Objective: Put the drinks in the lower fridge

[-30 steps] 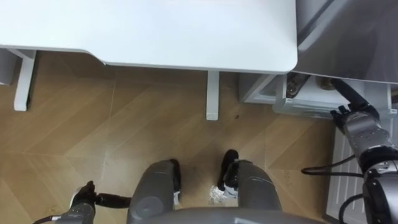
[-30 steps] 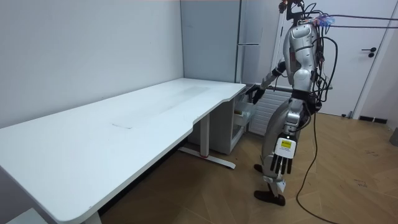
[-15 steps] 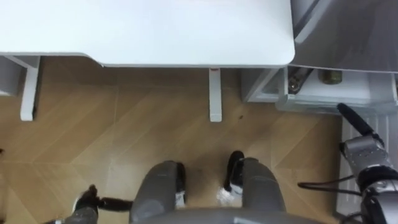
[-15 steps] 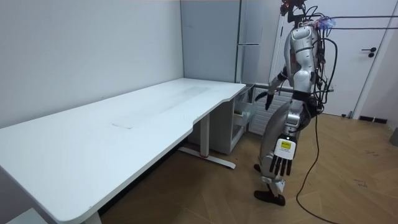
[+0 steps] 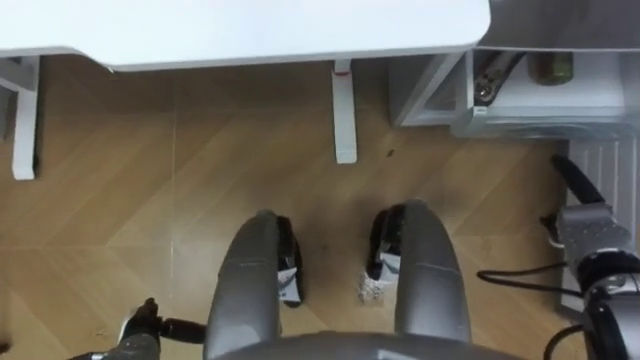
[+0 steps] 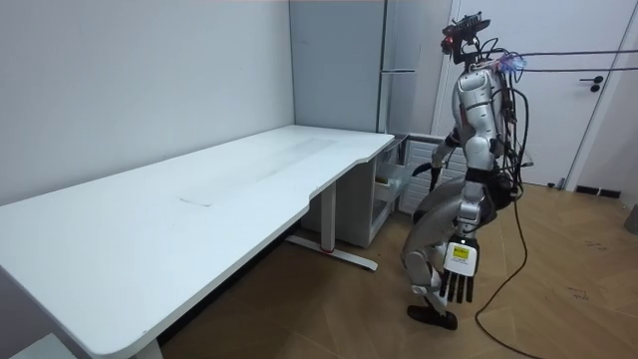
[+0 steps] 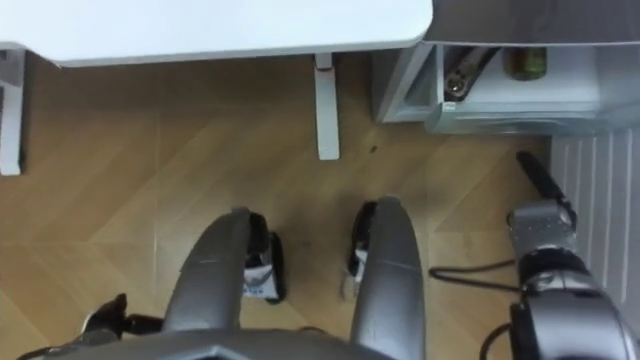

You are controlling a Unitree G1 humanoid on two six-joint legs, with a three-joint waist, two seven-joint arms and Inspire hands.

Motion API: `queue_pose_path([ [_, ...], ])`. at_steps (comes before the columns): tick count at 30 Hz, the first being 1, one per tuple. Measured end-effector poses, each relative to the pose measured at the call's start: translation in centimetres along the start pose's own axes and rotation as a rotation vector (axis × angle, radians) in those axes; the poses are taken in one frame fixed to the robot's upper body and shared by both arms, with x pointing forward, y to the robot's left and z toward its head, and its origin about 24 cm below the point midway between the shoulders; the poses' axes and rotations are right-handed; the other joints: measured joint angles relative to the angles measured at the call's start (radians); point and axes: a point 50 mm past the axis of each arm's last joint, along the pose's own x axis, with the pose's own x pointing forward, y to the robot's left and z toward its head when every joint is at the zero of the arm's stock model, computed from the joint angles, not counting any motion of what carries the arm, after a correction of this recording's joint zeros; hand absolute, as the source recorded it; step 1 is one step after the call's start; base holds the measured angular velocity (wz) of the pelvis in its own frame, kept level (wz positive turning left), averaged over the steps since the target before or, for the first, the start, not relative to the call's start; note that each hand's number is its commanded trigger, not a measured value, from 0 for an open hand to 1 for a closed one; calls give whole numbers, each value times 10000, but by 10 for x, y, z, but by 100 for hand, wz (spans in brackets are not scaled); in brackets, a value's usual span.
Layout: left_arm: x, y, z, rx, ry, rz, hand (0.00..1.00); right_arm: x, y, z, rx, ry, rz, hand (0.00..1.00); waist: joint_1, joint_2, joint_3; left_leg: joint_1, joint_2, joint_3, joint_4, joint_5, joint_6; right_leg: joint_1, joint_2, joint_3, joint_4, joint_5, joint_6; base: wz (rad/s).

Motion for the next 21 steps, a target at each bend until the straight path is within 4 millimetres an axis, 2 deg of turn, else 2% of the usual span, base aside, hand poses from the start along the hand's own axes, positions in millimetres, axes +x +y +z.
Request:
queue_pose_path([
  [5, 0, 0, 5, -16, -102, -3, 0, -3, 20, 11, 203, -204, 1043, 0, -10, -58, 35, -796, 31, -233, 1133, -444, -13, -726, -46, 16, 1081, -424, -32, 8],
  [7, 0, -1, 5, -3, -103, -15, 0, -6, 33, 15, 284, -301, 1561, 0, 6, -67, 38, -1054, 139, -241, 1482, -589, 10, -1008, -28, 7, 1362, -525, -30, -4],
  [13, 0, 0, 11, -45, -283, -56, 0, -21, 74, 29, 1002, -375, 3356, 0, -179, -176, 99, -1800, 147, -243, 2431, -964, 91, -1840, -180, 139, 2361, -873, -95, 4],
  [14, 0, 1, 11, -47, -308, -34, 0, -23, 80, 29, 1248, -229, 3411, 0, -230, -247, 99, -1921, 158, -244, 2598, -1031, 66, -2003, -171, 174, 2516, -903, -139, -5],
  [16, 0, 2, 12, -76, -333, -17, 0, -26, 83, 28, 1392, -47, 3624, 0, -279, -333, 114, -2086, 196, -251, 2802, -1129, 37, -2193, -172, 181, 2671, -943, -159, -12],
  [18, 0, 1, 13, -79, -376, -40, 0, -27, 86, 28, 1548, 78, 3873, 0, -305, -356, 128, -2238, 330, -228, 3064, -1234, 121, -2358, -169, 150, 2824, -952, -191, -17],
  [20, 0, 1, 15, -99, -467, -59, 0, -27, 87, 29, 1544, 63, 3888, 0, -316, -368, 137, -2270, 343, -227, 3224, -1326, 170, -2402, -162, 172, 2966, -983, -205, -4],
  [21, 0, 1, 17, -140, -555, -62, 0, -27, 87, 29, 1542, 51, 3888, 0, -315, -369, 137, -2287, 342, -229, 3295, -1375, 175, -2415, -173, 182, 3031, -1033, -147, 0],
])
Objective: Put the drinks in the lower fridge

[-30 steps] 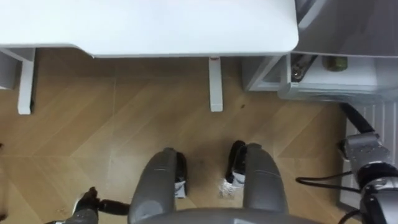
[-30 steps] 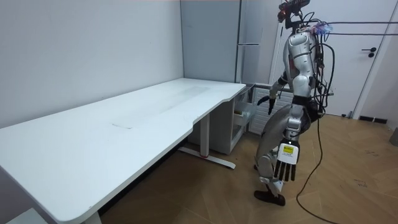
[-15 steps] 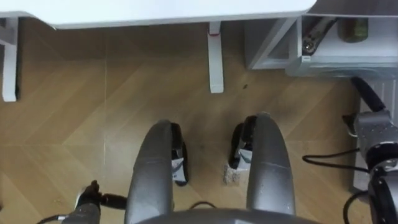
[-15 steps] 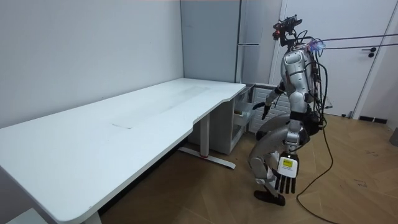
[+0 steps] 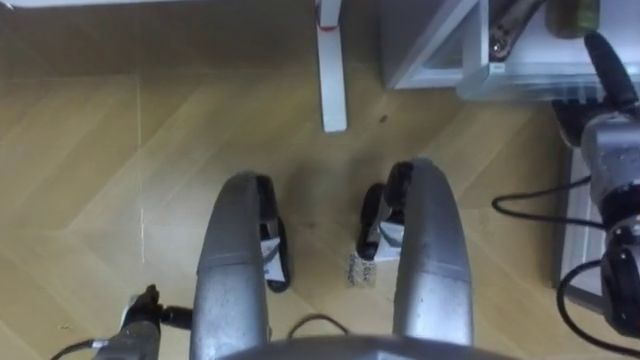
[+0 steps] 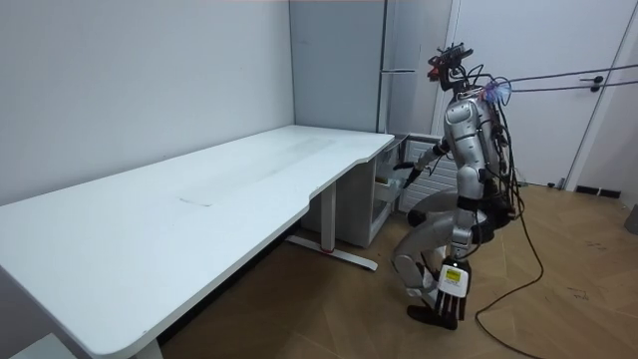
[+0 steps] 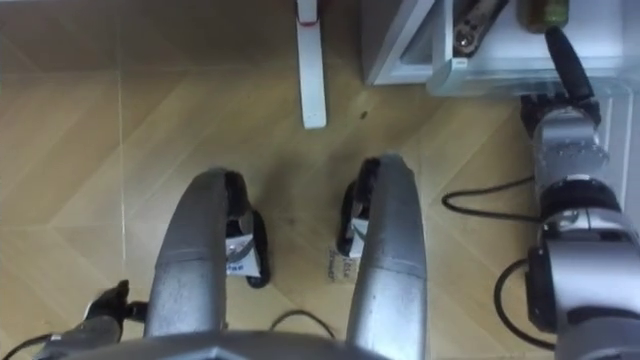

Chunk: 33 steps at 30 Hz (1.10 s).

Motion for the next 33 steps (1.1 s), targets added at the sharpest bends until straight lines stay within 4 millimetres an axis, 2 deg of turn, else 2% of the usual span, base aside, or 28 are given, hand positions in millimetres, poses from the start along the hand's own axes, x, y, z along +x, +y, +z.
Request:
queue_pose_path([
  [4, 0, 2, 4, -163, -197, 41, 0, 0, 1, 4, -22, -105, 32, 0, -12, -5, 4, -112, -29, 24, 238, -94, 78, -151, -99, 122, 259, -86, 90, 3],
  [11, -2, 13, -9, -249, -19, 197, 0, 0, 3, 10, 227, -325, 46, 0, 63, -4, 7, -77, -41, 199, 336, -184, 114, -217, -227, 249, 445, -146, 128, 1],
  [16, -3, 16, -14, -475, 54, 39, 0, 0, 4, 15, 396, -687, 89, 0, 237, 8, 16, -80, -35, 205, 337, -170, 84, -251, -260, 274, 547, -218, 24, 2],
  [22, -4, 15, -18, -560, 39, -34, 0, 0, 5, 17, 548, -756, 100, 0, 591, 30, 22, -59, -39, 39, 131, -63, -109, -72, -314, 75, 367, -254, -91, 4],
  [25, -6, 17, -29, -551, 100, -137, 0, 0, 5, 18, 697, -799, 86, 0, 792, 37, 21, 31, -75, -92, -81, 23, -157, 148, -428, -151, 157, -245, -138, 7],
  [27, -9, 20, -43, -507, 408, -51, 0, 0, 4, 20, 780, -886, 23, 0, 864, 67, 37, 167, -247, -277, -297, 157, -187, 444, -574, -315, 20, -288, -220, 25],
  [28, -10, 22, -47, -485, 494, -12, 0, 0, 4, 20, 793, -905, -20, 0, 908, 58, 43, 232, -239, -275, -349, 175, -156, 520, -588, -331, -9, -298, -237, 19],
  [30, -12, 24, -57, -474, 759, 94, 0, -1, 5, 23, 853, -1086, -38, 0, 1195, 52, 45, 477, -255, -287, -637, 223, -195, 780, -594, -389, -237, -311, -254, 5],
  [33, -15, 28, -67, -595, 895, 269, 0, -3, 11, 17, 884, -899, 132, 0, 1155, 20, 65, 783, -323, -333, -1094, 388, -290, 1137, -617, -518, -640, -279, -214, 2],
])
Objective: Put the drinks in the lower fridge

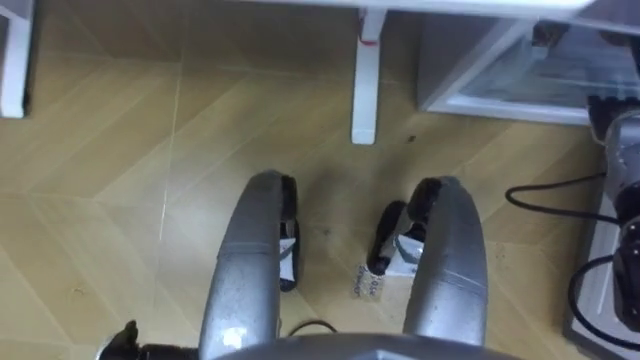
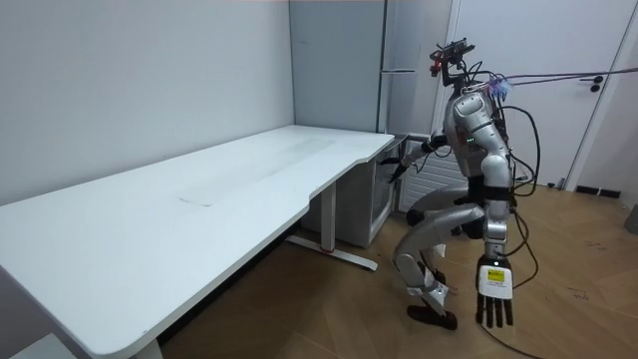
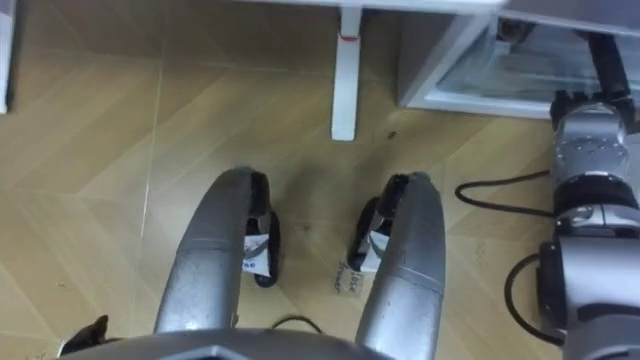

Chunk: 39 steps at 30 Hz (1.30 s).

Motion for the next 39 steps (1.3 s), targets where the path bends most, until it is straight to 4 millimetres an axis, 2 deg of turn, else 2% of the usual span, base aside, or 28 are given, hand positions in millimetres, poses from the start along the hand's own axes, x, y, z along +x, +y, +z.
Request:
queue_pose_path([
  [2, 0, 1, 1, -115, -161, 40, 0, -2, 4, -3, -56, 76, -133, 0, 39, -1, 0, 148, -1, -7, -383, 195, -37, 214, -23, -105, -375, 130, 3, 6],
  [6, -1, 5, 1, -61, -355, 126, 0, -3, 3, -4, -48, -8, -682, 0, 284, 29, -6, 579, -118, -109, -1170, 600, -49, 881, -456, -673, -1123, 376, -9, 12],
  [9, -1, 6, -4, -26, -211, 131, 0, -3, 1, -3, 69, -160, -1064, 0, 331, 25, -4, 871, -395, -226, -1563, 859, -19, 1256, -687, -808, -1332, 395, -25, 25],
  [13, -1, 6, -6, -2, -109, -22, 0, -5, 2, -4, 112, -180, -1517, 0, 547, 23, -1, 1180, -444, -269, -1832, 987, -60, 1606, -726, -908, -1536, 394, 0, 9],
  [15, -1, 6, -6, 8, -126, -25, 0, -5, 0, -4, 141, -268, -1782, 0, 589, 46, 10, 1305, -617, -383, -2014, 1107, -113, 1814, -877, -1044, -1613, 389, -15, 22],
  [18, -2, 5, -7, 67, -113, -60, 0, -5, 0, -2, 233, -367, -1897, 0, 664, 94, 64, 1429, -704, -504, -2125, 1204, -191, 2025, -946, -1196, -1705, 381, -53, 15],
  [25, -2, 7, -8, 61, -275, -17, 0, -6, 3, -1, 371, -447, -2069, 0, 717, 125, 57, 1356, -771, -681, -2225, 1378, -287, 2101, -1053, -1427, -1771, 372, -159, 8],
  [28, -3, 7, -10, 52, -279, -7, 0, -8, 7, -1, 450, -451, -2069, 0, 746, 201, 51, 1351, -787, -694, -2245, 1414, -318, 2101, -1073, -1445, -1793, 373, -164, 0],
  [30, -3, 10, -9, -21, -404, 90, 0, -9, 9, -1, 492, -442, -2130, 0, 738, 269, 37, 1353, -912, -744, -2422, 1563, -340, 2166, -1320, -1647, -1907, 408, -139, 8],
  [31, -3, 10, -8, -30, -434, 114, 0, -9, 9, -1, 494, -443, -2154, 0, 742, 294, 34, 1362, -912, -756, -2498, 1614, -327, 2213, -1354, -1716, -1985, 445, -145, 11],
  [34, -3, 13, -7, -48, -554, 169, 0, -9, 9, -2, 531, -402, -2176, 0, 787, 366, 42, 1404, -925, -781, -2754, 1805, -273, 2333, -1374, -1848, -2230, 594, -141, 7],
  [36, -3, 12, -7, -37, -548, 159, 0, -9, 8, -4, 704, -340, -2224, 0, 899, 407, 46, 1420, -921, -850, -2835, 1857, -319, 2406, -1356, -1963, -2369, 675, -178, 0],
  [39, -3, 8, -9, 268, -520, -34, 0, -10, 6, -7, 952, -437, -2273, 0, 945, 481, 55, 1449, -961, -952, -2972, 1976, -307, 2523, -1324, -2036, -2517, 745, -125, 11],
])
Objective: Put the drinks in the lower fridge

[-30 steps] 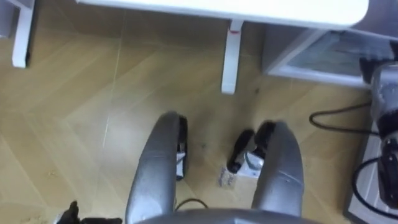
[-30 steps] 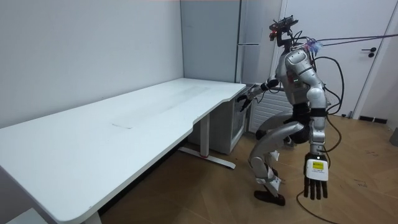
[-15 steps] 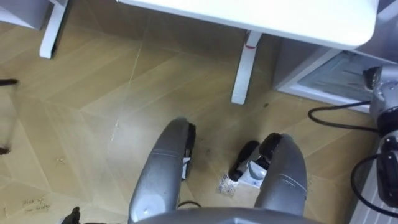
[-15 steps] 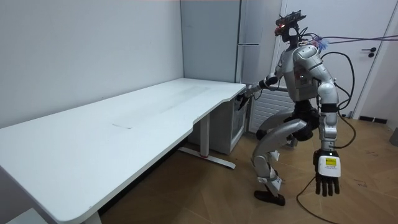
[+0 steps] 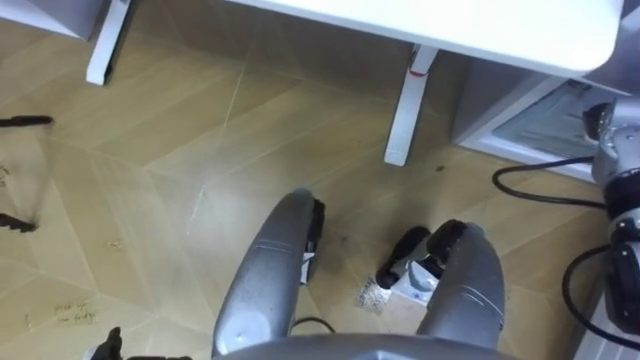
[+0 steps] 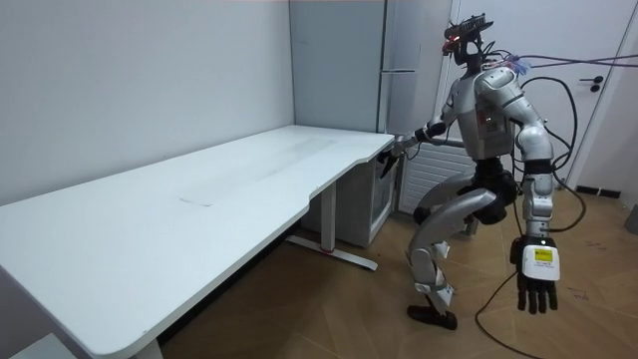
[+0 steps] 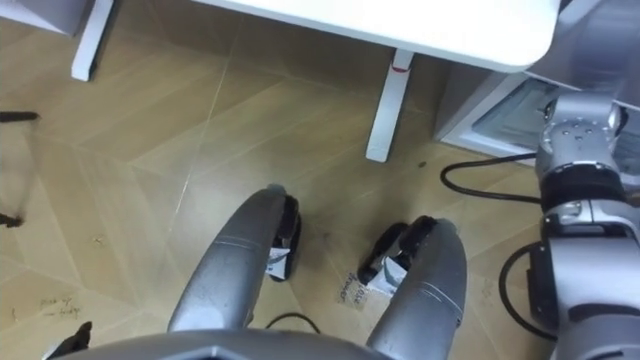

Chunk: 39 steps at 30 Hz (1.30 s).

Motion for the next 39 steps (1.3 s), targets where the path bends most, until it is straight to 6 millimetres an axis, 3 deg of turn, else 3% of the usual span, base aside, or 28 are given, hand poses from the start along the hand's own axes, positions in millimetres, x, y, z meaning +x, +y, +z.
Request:
queue_pose_path([
  [3, 0, -4, -1, 185, -1, -154, 0, 0, -1, -1, 451, 2, -3, 0, 199, 38, 12, 110, 37, 3, -164, 40, -48, 63, 161, 40, -206, 132, -22, -10],
  [10, 1, -13, 3, 516, 56, -499, 0, 4, -8, -4, 1314, 41, 137, 0, 199, 225, 58, 636, 51, 9, -829, 266, -27, 535, 285, -23, -780, 317, -23, 0],
  [14, 3, -17, 10, 502, -30, -600, 0, 14, -28, -7, 1062, 105, 237, 0, 148, 253, 51, 1256, 125, 81, -1537, 482, -41, 1151, 362, -174, -1369, 457, 17, 3],
  [17, 4, -16, 14, 464, -30, -571, 0, 21, -45, -7, 677, 493, 573, 0, -83, 279, 38, 1660, 328, 111, -1930, 638, -124, 1688, 531, -419, -1879, 585, 44, 2],
  [20, 6, -16, 19, 298, 3, -542, 0, 29, -66, -4, -577, 682, 899, 0, -445, 143, 50, 2109, 267, 116, -2373, 711, -97, 2122, 604, -478, -2233, 679, 196, 2],
  [22, 6, -13, 19, 113, 54, -441, 0, 33, -83, 2, -1252, 758, 877, 0, -518, 31, 48, 2477, 372, 179, -2648, 715, -84, 2489, 758, -513, -2588, 796, 200, -10],
  [23, 7, -9, 18, -135, 150, -265, 0, 35, -96, 4, -1588, 879, 731, 0, -609, -164, 0, 2729, 396, 263, -2865, 740, -42, 2685, 797, -498, -2760, 833, 188, -10],
  [26, 7, -2, 16, -565, 364, 28, 0, 36, -126, 8, -2961, 1338, 391, 0, -1000, -421, -98, 3200, 449, 268, -3146, 737, -20, 3234, 897, -619, -3114, 843, 300, 2],
  [31, 9, 0, 20, -791, 371, 166, 0, 34, -164, 18, -4350, 1570, -125, 0, -1236, -600, -180, 4315, 638, 579, -3690, 604, 73, 4252, 1243, -504, -3864, 996, 552, -17],
  [36, 8, 6, 20, -1243, 428, 460, 0, 28, -206, 35, -5914, 1678, -857, 0, -1602, -673, -368, 5528, 831, 744, -4481, 587, 99, 5509, 1686, -546, -5028, 1327, 768, -13],
  [39, 6, 9, 15, -1526, 478, 596, 0, 24, -225, 46, -6192, 1603, -1333, 0, -1656, -717, -402, 6312, 895, 1069, -5065, 621, 121, 6094, 1867, -323, -5554, 1507, 859, -33],
])
